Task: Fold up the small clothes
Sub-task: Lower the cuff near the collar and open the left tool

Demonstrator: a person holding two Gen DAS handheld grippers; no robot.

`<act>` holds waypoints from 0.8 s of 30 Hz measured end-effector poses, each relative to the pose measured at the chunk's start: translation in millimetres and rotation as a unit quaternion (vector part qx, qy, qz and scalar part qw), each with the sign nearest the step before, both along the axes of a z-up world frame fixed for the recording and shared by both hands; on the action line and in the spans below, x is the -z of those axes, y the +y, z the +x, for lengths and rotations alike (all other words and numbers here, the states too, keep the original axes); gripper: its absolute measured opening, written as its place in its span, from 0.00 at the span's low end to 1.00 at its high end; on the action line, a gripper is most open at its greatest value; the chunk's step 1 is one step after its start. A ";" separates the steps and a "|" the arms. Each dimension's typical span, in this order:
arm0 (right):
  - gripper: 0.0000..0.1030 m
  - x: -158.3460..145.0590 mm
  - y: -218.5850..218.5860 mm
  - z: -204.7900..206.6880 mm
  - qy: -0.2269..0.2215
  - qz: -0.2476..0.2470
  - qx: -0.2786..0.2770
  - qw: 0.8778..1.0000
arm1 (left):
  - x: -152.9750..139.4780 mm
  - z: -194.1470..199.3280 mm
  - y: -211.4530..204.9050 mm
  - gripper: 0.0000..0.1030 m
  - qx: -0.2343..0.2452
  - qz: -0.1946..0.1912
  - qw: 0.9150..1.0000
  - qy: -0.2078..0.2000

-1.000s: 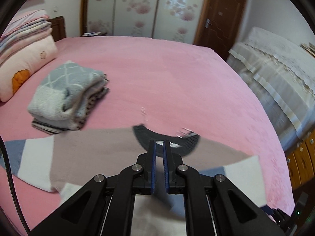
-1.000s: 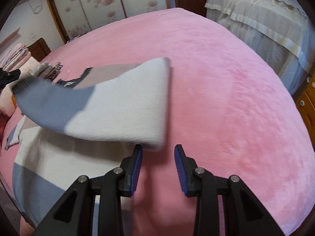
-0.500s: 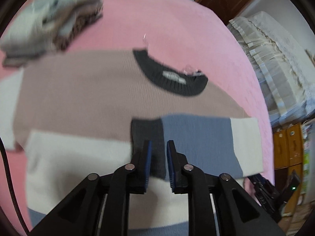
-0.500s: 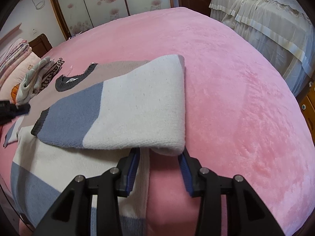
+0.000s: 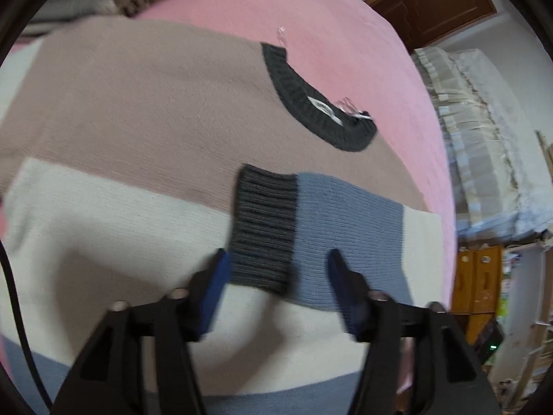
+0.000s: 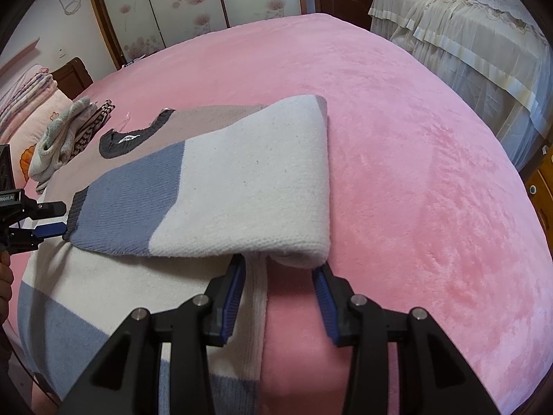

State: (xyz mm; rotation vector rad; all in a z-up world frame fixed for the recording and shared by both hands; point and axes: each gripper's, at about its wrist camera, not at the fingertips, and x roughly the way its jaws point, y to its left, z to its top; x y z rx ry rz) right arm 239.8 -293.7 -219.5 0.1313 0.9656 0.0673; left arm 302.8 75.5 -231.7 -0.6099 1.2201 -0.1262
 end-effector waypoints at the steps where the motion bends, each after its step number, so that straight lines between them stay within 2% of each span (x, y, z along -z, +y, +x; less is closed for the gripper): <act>1: 0.40 -0.2 0.0 -0.5 0.000 0.000 0.000 1.000 | -1.2 -0.8 2.9 0.71 -0.004 0.009 1.000 0.000; 5: 0.40 0.3 0.6 -0.7 -0.001 0.000 0.000 1.000 | 4.8 -4.8 11.7 0.71 -0.003 -0.015 1.000 0.011; 7: 0.40 1.1 0.9 0.0 0.000 0.002 0.001 1.000 | 10.7 -4.6 14.0 0.71 -0.005 -0.044 0.999 0.012; 9: 0.40 2.2 0.8 0.6 0.002 0.004 0.002 1.000 | 18.1 -1.2 12.9 0.71 -0.001 -0.102 0.995 0.003; 10: 0.40 2.8 0.9 0.8 0.003 0.005 0.003 1.000 | 22.4 0.6 12.1 0.71 0.000 -0.119 0.993 0.001; 13: 0.40 3.9 0.8 0.2 0.004 0.005 0.004 1.000 | 34.1 5.7 11.1 0.71 -0.010 -0.138 0.990 -0.009; 16: 0.40 4.5 0.6 0.0 0.004 0.003 0.005 1.000 | 41.5 6.0 18.8 0.60 -0.037 -0.169 0.985 -0.026; 17: 0.40 5.3 0.3 0.2 0.004 0.002 0.006 1.000 | 43.5 6.8 21.1 0.46 -0.046 -0.174 0.983 -0.031; 18: 0.40 5.9 0.0 0.6 0.004 0.002 0.007 1.000 | 45.9 8.4 22.0 0.25 -0.053 -0.176 0.983 -0.030; 19: 0.40 6.8 -0.4 1.3 0.006 0.001 0.008 1.000 | 47.0 9.4 22.7 0.13 -0.055 -0.177 0.982 -0.028; 21: 0.40 8.3 -2.6 2.9 0.008 0.005 0.013 1.000 | 45.1 13.9 16.9 0.09 -0.054 -0.162 0.985 -0.030; 24: 0.40 8.5 -6.8 4.9 0.007 0.015 0.025 1.000 | 20.7 15.1 0.8 0.08 -0.039 -0.093 0.993 -0.064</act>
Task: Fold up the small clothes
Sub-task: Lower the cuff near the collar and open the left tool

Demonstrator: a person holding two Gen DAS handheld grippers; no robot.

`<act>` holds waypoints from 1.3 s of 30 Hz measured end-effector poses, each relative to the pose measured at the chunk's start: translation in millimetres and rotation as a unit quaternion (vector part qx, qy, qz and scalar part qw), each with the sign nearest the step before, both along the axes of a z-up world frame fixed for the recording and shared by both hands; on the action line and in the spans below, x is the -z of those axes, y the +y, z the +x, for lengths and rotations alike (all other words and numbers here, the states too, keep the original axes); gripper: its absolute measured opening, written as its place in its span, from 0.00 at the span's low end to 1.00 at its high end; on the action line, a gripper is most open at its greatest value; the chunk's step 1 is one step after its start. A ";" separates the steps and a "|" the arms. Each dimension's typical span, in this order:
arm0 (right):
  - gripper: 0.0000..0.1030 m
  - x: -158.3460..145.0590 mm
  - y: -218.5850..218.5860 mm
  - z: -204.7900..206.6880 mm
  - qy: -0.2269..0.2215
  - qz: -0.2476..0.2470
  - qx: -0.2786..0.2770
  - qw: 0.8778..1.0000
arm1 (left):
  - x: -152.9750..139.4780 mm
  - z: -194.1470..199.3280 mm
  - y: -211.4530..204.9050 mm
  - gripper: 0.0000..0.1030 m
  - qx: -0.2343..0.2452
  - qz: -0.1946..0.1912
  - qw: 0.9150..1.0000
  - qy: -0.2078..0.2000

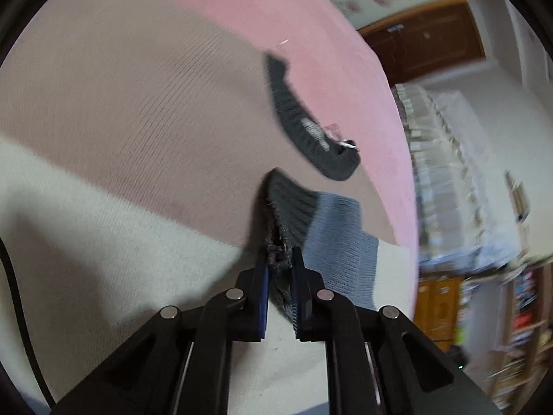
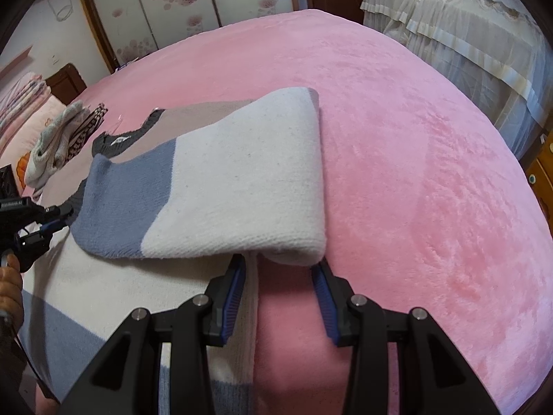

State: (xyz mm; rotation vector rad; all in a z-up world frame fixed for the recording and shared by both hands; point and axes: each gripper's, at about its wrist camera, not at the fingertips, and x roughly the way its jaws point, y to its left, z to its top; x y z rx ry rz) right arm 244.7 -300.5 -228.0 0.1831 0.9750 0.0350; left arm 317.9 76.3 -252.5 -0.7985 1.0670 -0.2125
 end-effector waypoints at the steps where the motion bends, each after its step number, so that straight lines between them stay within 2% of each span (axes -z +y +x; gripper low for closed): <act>1: 0.40 0.1 -0.9 0.6 0.000 0.002 0.003 1.000 | -8.0 -0.6 -1.6 0.07 0.001 0.015 1.000 -0.010; 5: 0.40 1.0 -3.1 5.3 0.003 0.014 0.011 1.000 | -49.3 2.0 -0.3 0.07 -0.016 0.070 0.996 -0.061; 8: 0.40 -0.9 -0.4 8.9 0.000 0.019 0.012 1.000 | -70.0 1.4 14.3 0.07 -0.041 0.098 0.991 -0.081; 13: 0.40 -1.3 15.8 16.4 -0.001 0.012 -0.001 1.000 | -84.6 -4.2 53.1 0.07 -0.100 0.118 0.984 -0.089; 16: 0.40 0.5 31.1 20.7 0.001 -0.012 -0.010 1.000 | -73.5 -4.5 69.7 0.07 -0.116 0.124 0.983 -0.069; 20: 0.40 -0.2 39.7 22.1 -0.009 -0.035 -0.007 0.999 | -43.5 -10.0 85.2 0.07 -0.128 0.137 0.982 -0.030; 23: 0.36 0.0 40.5 22.8 -0.014 -0.056 0.003 0.998 | -24.4 -15.9 90.1 0.07 -0.141 0.143 0.980 -0.011; 24: 0.32 0.9 40.0 22.9 -0.015 -0.055 0.002 0.998 | -19.8 -19.1 90.3 0.07 -0.144 0.146 0.979 -0.008; 25: 0.23 1.8 39.8 22.9 -0.013 -0.050 -0.003 0.999 | -16.7 -20.1 90.3 0.07 -0.147 0.148 0.978 -0.005; 26: 0.21 2.7 39.5 22.6 -0.012 -0.049 -0.005 0.999 | -14.6 -21.4 90.1 0.07 -0.151 0.152 0.977 -0.004; 30: 0.19 0.7 43.6 19.3 -0.021 -0.070 -0.005 0.997 | -9.8 -20.9 94.0 0.07 -0.157 0.156 0.975 -0.006; 37: 0.19 8.4 45.8 23.2 0.001 -0.082 -0.001 0.997 | -1.5 -19.8 101.2 0.08 -0.145 0.164 0.976 0.002; 39: 0.20 7.2 47.8 23.7 0.010 -0.088 -0.009 0.996 | -1.8 -19.8 101.6 0.11 -0.138 0.163 0.977 0.004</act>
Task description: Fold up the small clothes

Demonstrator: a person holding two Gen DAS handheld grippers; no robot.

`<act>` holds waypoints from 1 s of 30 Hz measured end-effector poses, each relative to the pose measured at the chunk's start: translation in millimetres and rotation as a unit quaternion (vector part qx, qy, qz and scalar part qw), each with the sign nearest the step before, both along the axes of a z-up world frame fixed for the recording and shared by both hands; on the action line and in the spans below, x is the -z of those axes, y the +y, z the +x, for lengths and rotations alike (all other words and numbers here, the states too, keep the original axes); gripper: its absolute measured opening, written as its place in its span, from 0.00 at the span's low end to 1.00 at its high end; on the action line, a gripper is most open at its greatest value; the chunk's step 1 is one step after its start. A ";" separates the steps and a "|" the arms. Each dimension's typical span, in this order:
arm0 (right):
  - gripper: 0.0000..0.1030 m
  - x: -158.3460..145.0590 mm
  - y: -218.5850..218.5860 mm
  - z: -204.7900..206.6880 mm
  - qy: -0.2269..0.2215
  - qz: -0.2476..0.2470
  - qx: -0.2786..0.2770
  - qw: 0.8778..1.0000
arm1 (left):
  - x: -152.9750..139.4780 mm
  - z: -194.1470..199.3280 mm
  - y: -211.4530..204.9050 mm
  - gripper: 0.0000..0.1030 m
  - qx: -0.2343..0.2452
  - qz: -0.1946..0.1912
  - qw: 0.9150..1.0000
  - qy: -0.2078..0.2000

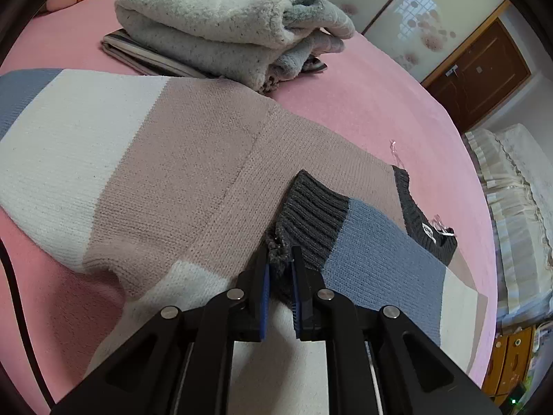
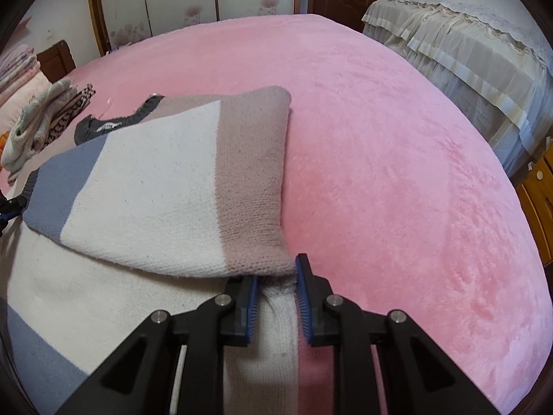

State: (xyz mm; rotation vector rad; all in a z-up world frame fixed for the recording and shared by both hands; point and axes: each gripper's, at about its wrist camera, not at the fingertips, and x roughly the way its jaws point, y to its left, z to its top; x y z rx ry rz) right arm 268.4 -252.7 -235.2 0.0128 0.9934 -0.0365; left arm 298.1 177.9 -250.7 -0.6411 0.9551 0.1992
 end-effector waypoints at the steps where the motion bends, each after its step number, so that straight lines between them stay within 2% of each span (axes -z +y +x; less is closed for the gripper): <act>1: 0.20 -2.9 0.3 -0.6 0.007 -0.002 -0.004 1.000 | -2.1 0.1 0.4 0.12 0.007 -0.001 1.000 0.005; 4: 0.25 -15.1 0.4 -7.8 0.004 -0.003 -0.021 1.000 | -12.1 -1.1 0.4 0.31 0.019 0.003 1.000 0.014; 6: 0.33 -25.9 1.0 -13.3 0.003 -0.011 -0.041 0.999 | -24.7 -3.9 -0.6 0.46 0.028 0.011 0.999 0.013; 8: 0.43 -40.2 -0.8 -18.5 -0.005 -0.007 -0.063 0.998 | -42.2 -6.8 -2.8 0.48 0.038 0.032 0.999 0.003; 11: 0.47 -62.4 -5.7 -20.2 -0.023 -0.002 -0.075 0.997 | -66.8 -7.0 -6.0 0.49 0.045 0.064 0.997 -0.016; 13: 0.48 -74.5 -8.9 -14.1 -0.039 0.001 -0.070 0.997 | -76.9 -2.5 -7.6 0.52 0.049 0.060 0.996 -0.032; 18: 0.46 -75.5 -6.9 37.8 -0.060 -0.001 -0.056 0.997 | -67.5 25.7 -19.0 0.52 0.063 0.032 0.997 -0.035; 20: 0.34 -65.2 -0.2 65.7 -0.052 0.003 -0.054 0.997 | -56.8 38.4 -27.9 0.52 0.072 0.028 0.997 -0.028; 23: 0.23 -47.1 10.1 94.7 -0.036 -0.012 -0.052 0.998 | -40.6 55.7 -40.6 0.49 0.080 0.042 0.996 -0.010; 28: 0.18 -19.3 7.9 128.4 -0.007 -0.008 -0.035 0.999 | -18.0 72.6 -43.4 0.39 0.077 0.075 0.994 0.029; 30: 0.16 -10.7 1.0 135.8 0.006 -0.003 -0.033 0.999 | -15.5 75.1 -43.4 0.36 0.081 0.085 0.993 0.032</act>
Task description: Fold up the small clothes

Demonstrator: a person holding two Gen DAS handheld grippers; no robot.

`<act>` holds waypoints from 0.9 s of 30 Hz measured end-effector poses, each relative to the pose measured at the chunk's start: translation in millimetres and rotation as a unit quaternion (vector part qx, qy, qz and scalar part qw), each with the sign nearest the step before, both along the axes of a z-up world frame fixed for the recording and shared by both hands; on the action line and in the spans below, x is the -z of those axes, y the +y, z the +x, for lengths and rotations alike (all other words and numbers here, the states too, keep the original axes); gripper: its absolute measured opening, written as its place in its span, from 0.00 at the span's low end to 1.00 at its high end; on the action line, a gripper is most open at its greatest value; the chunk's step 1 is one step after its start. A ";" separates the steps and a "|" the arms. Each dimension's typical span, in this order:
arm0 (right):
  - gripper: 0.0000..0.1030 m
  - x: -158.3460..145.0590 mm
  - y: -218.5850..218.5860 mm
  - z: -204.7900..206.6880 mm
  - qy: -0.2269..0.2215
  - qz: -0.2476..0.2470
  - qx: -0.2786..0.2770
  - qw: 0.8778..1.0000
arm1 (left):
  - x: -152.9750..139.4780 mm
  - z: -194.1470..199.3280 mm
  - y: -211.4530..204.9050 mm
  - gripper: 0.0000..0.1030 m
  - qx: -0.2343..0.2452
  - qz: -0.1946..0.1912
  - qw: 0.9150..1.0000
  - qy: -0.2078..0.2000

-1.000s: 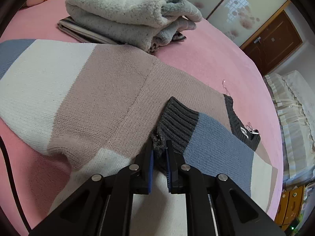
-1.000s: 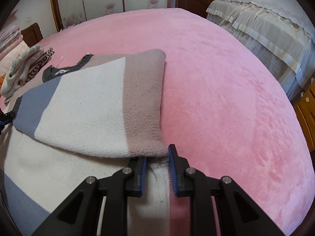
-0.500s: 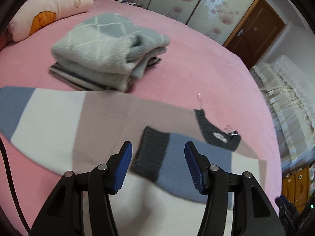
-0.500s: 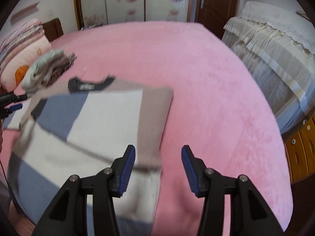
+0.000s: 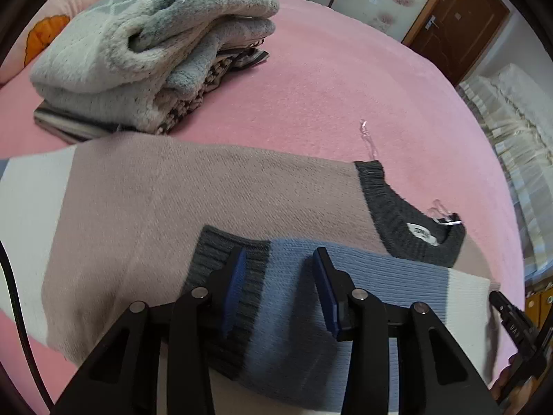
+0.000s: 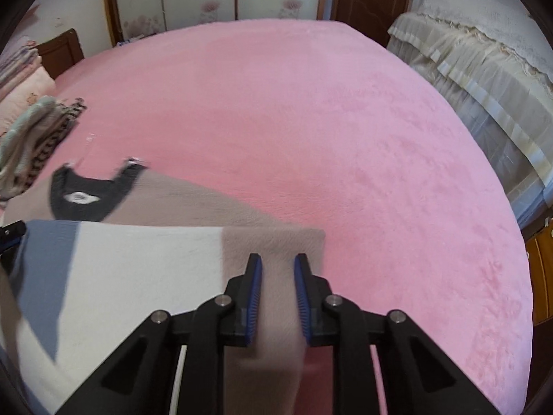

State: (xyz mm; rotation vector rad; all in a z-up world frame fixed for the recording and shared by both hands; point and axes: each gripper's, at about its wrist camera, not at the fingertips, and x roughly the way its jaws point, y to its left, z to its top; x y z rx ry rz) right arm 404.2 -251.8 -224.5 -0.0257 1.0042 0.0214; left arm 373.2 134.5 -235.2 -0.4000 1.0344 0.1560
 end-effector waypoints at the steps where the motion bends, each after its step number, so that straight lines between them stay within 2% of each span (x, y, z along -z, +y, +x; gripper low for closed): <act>1: 0.16 2.7 -3.3 2.0 0.004 0.005 0.001 1.000 | 0.7 1.1 -0.4 0.35 0.002 0.007 1.000 0.002; 7: 0.16 6.4 -6.7 1.4 0.006 0.003 0.008 1.000 | 1.7 1.1 -7.2 0.33 0.017 0.032 0.999 0.006; 11: 0.16 -7.8 -2.9 -7.4 0.007 -0.007 0.010 1.000 | -11.5 -3.4 -14.3 0.35 0.027 0.055 0.998 0.006; 13: 0.16 -18.9 -1.7 -16.1 0.001 0.000 0.008 1.000 | -23.2 -10.1 -16.1 0.45 0.029 0.059 0.998 -0.003; 15: 0.16 -34.3 -1.3 -31.5 -0.010 0.013 0.004 1.000 | -41.3 -24.4 -17.7 0.68 0.028 0.058 0.998 -0.021; 17: 0.19 -47.9 0.9 -47.2 -0.020 0.021 -0.001 1.000 | -59.1 -39.1 -19.4 0.78 0.026 0.062 0.997 -0.042; 23: 0.19 -82.8 14.9 -98.3 -0.045 0.041 -0.015 0.998 | -108.4 -87.5 -24.7 0.82 0.042 0.090 0.992 -0.080; 27: 0.19 -100.4 22.3 -130.3 -0.060 0.057 -0.019 0.996 | -134.9 -124.9 -23.5 0.96 0.039 0.099 0.989 -0.103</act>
